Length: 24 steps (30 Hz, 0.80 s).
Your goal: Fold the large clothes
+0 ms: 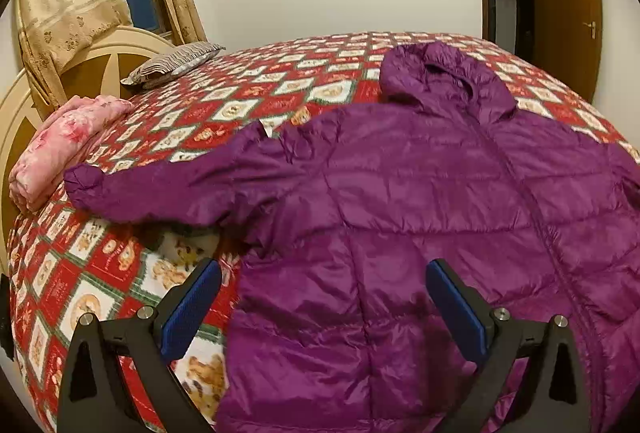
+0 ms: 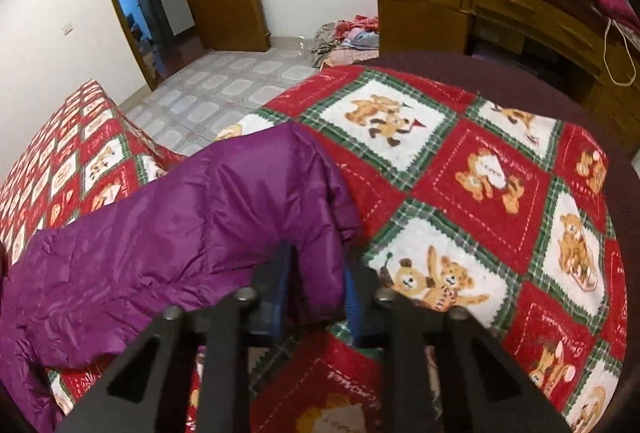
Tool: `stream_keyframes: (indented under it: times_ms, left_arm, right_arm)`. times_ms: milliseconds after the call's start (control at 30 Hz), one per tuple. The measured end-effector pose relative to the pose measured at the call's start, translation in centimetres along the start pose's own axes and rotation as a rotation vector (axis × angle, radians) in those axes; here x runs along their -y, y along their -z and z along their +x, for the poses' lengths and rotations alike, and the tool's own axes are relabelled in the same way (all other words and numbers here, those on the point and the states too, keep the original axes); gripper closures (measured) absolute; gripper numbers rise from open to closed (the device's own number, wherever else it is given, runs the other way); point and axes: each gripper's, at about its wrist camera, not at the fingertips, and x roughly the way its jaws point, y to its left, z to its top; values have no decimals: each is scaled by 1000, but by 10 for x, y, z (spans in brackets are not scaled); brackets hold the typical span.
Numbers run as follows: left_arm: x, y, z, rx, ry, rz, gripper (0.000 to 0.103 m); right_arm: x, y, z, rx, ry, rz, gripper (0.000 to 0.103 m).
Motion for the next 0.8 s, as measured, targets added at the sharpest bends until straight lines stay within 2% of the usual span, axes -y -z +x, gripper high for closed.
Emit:
stream_keyframes:
  times_ms: [133,233,333,467,600,800]
  left_arm:
    - [4,9,3,-3,-7,31,1]
    - [-2,11,0,5,-4,15,1]
    - [-13,15,-6,17,-10,-21,1]
    - [-26,22,-9,14,-26,-53,1]
    - [-37,29,-12,29,-44,-72,1]
    - [-48,36,-8,34,-62,-103,1]
  right_arm:
    - [-8,-5,-16,45,1,-52,89]
    - [-24,-12,-50,133,-50,-110,90]
    - [-61,-14,-90,208,-138,-206,90]
    - [-118,-2,-148,258,-307,-327,90]
    - [-182,28,-182,231,-472,-434,90]
    - [-277,98,-204,148,-664,-581,90]
